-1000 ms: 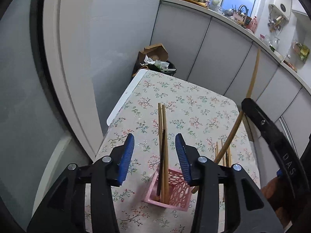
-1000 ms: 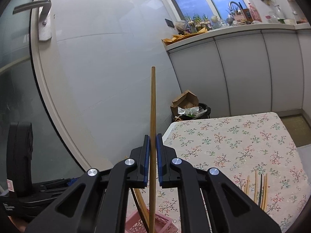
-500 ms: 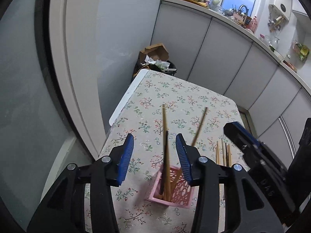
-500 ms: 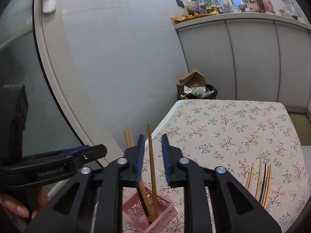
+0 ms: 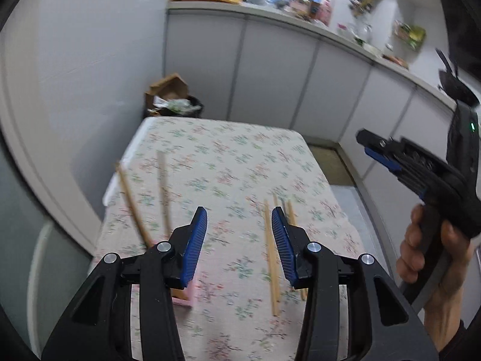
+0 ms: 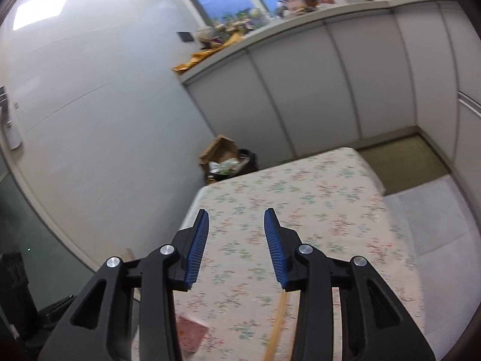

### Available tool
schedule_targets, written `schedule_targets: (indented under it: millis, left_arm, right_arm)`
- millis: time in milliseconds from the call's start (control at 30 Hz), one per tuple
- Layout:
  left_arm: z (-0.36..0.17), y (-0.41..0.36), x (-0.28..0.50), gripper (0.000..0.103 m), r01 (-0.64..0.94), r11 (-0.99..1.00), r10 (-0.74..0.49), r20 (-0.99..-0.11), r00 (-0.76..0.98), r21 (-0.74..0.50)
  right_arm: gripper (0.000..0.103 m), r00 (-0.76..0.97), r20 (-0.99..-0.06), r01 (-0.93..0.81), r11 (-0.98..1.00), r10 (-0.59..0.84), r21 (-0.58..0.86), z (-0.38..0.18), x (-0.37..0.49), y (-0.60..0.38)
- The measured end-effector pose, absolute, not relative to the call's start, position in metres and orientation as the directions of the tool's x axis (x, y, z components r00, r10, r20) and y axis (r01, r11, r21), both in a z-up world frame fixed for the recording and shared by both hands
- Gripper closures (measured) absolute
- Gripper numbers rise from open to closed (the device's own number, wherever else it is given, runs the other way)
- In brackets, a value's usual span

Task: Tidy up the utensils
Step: 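Return the left tool to the chopsticks and close on another one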

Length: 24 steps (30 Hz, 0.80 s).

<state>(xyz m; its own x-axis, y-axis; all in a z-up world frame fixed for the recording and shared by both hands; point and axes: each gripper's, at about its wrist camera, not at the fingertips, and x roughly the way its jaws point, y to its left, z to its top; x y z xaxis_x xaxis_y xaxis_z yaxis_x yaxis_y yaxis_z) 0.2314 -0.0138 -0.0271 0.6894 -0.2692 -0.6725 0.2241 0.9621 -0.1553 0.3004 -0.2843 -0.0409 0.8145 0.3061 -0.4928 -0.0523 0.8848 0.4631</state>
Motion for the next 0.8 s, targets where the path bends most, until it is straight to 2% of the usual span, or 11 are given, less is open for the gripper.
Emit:
schedule_targets:
  millis: [133, 200, 533, 800]
  left_arm:
    - [-0.054, -0.054, 0.243, 0.06, 0.277, 0.947, -0.304, -0.742, 0.598, -0.164]
    - [-0.071, -0.068, 0.252, 0.06, 0.286, 0.944, -0.303, -0.774, 0.556, -0.164]
    - [-0.165, -0.094, 0.317, 0.06, 0.215, 0.969, -0.195, -0.908, 0.372, -0.12]
    - [-0.207, -0.095, 0.343, 0.078, 0.186, 0.976, -0.166, -0.936, 0.31, -0.111]
  right_arm:
    - [0.062, 0.776, -0.571, 0.05, 0.876, 0.269, 0.48, -0.058, 0.305, -0.314]
    - [0.055, 0.755, -0.61, 0.106, 0.873, 0.241, 0.475, -0.068, 0.308, -0.327]
    - [0.054, 0.612, -0.754, 0.186, 0.883, 0.239, 0.431, -0.108, 0.322, -0.342]
    - [0.054, 0.565, -0.792, 0.184, 0.899, 0.234, 0.397, -0.118, 0.324, -0.335]
